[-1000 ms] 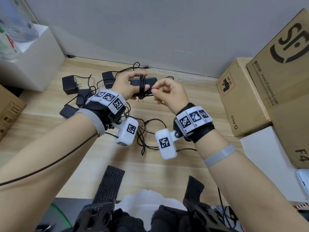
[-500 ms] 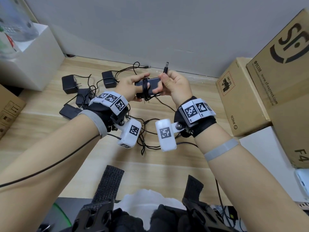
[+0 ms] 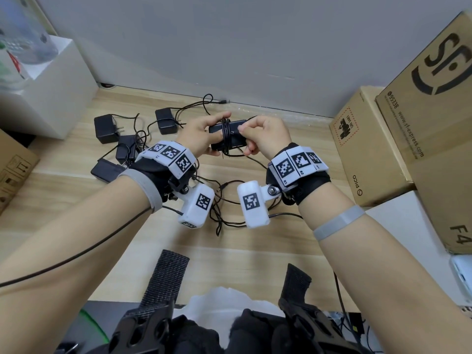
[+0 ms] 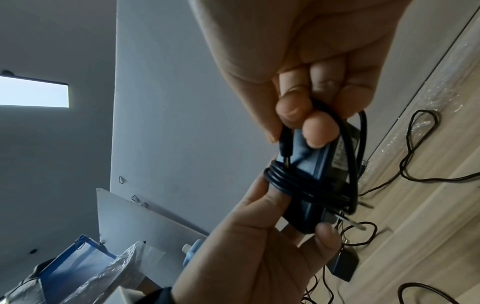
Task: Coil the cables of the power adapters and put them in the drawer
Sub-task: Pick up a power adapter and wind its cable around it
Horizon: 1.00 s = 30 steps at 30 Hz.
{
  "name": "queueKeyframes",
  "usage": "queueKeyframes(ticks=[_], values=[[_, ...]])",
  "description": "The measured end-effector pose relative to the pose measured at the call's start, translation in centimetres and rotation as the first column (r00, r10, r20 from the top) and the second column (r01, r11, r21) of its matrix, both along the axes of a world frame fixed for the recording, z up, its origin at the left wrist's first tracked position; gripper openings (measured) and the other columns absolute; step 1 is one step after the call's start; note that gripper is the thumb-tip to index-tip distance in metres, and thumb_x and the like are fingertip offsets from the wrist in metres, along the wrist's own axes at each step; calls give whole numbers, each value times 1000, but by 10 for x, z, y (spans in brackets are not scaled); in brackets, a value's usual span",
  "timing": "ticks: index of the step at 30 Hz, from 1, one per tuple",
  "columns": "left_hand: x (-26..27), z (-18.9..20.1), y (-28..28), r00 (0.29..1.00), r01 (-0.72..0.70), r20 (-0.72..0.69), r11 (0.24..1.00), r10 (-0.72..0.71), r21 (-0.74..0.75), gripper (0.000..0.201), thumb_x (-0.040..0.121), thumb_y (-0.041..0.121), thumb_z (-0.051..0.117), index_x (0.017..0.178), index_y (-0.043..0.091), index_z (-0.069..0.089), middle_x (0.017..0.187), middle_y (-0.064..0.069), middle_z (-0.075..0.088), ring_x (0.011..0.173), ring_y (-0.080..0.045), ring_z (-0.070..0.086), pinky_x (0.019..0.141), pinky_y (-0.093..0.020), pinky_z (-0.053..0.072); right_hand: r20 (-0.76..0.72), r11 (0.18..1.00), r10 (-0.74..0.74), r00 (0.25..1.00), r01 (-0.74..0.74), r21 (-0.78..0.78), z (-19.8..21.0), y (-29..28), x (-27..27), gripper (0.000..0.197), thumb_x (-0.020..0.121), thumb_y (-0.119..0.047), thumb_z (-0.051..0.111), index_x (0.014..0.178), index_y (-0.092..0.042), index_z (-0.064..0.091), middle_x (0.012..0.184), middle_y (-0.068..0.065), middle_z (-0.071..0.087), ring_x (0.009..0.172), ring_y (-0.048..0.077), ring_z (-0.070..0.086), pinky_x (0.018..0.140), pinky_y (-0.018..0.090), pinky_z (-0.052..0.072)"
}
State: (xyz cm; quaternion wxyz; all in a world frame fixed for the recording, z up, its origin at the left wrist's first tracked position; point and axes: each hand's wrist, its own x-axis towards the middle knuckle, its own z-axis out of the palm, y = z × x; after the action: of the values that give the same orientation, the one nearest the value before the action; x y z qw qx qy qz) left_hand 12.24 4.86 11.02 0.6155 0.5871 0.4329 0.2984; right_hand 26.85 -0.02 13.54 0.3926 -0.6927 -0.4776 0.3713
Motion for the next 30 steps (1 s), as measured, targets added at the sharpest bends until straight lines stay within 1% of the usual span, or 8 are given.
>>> queueKeyframes(ticks=[5,11,15,18,22,24,28,30], values=[[3,5,-3,998,-15,62,1000,16,-19,44,92,2,50,133,19,48,104,0,55,72,-11,58,55,-18,52,61,999,11,998,-13,38,-1,-4,0,19,89,-19,56,72,-21,51,48,-2,54,48,18,60,44,22,39],[9,11,-4,997,-2,81,1000,3,-15,45,94,0,44,137,14,43,95,4,51,75,-12,57,57,-17,53,33,995,-63,997,61,75,-3,-7,-4,20,90,-20,57,72,-20,47,52,0,57,48,17,60,39,13,37],[14,8,-9,999,23,37,997,-26,69,50,92,-6,45,136,15,38,102,3,48,79,-14,57,64,-25,56,-18,994,-89,996,90,70,-4,-7,-8,20,91,-20,55,73,-18,47,53,3,59,48,19,61,37,14,36],[16,5,-11,997,-30,72,997,25,68,45,88,-10,47,124,16,37,100,4,47,89,-23,60,73,-38,58,-15,991,-103,995,104,86,-7,-3,-11,20,91,-21,55,71,-18,51,53,2,61,50,19,61,46,19,40],[16,5,-9,988,-126,104,984,113,127,37,87,-9,52,104,16,31,94,3,50,75,-17,59,58,-24,57,-67,993,-83,994,89,77,-9,0,-11,21,89,-12,53,71,-22,55,54,-3,62,60,20,61,68,35,50],[16,5,-7,984,-150,115,978,134,144,32,88,-7,52,102,15,33,94,4,52,72,-15,60,55,-21,56,-72,997,-59,996,63,53,-8,0,-10,19,86,-6,53,77,-21,58,58,-4,63,71,19,60,79,37,50],[15,5,-6,988,-124,109,978,107,170,28,90,-5,49,96,21,41,94,4,52,72,-14,60,57,-21,56,-100,999,-31,995,35,38,-3,0,-9,27,84,6,49,97,-14,61,63,0,60,62,14,55,63,23,46],[15,6,-8,988,-112,122,979,92,172,32,90,-5,49,90,26,43,93,3,51,71,-13,60,56,-20,55,-108,998,-57,993,61,33,-4,0,-9,28,86,6,48,101,-11,64,67,1,57,67,16,58,59,23,51]])
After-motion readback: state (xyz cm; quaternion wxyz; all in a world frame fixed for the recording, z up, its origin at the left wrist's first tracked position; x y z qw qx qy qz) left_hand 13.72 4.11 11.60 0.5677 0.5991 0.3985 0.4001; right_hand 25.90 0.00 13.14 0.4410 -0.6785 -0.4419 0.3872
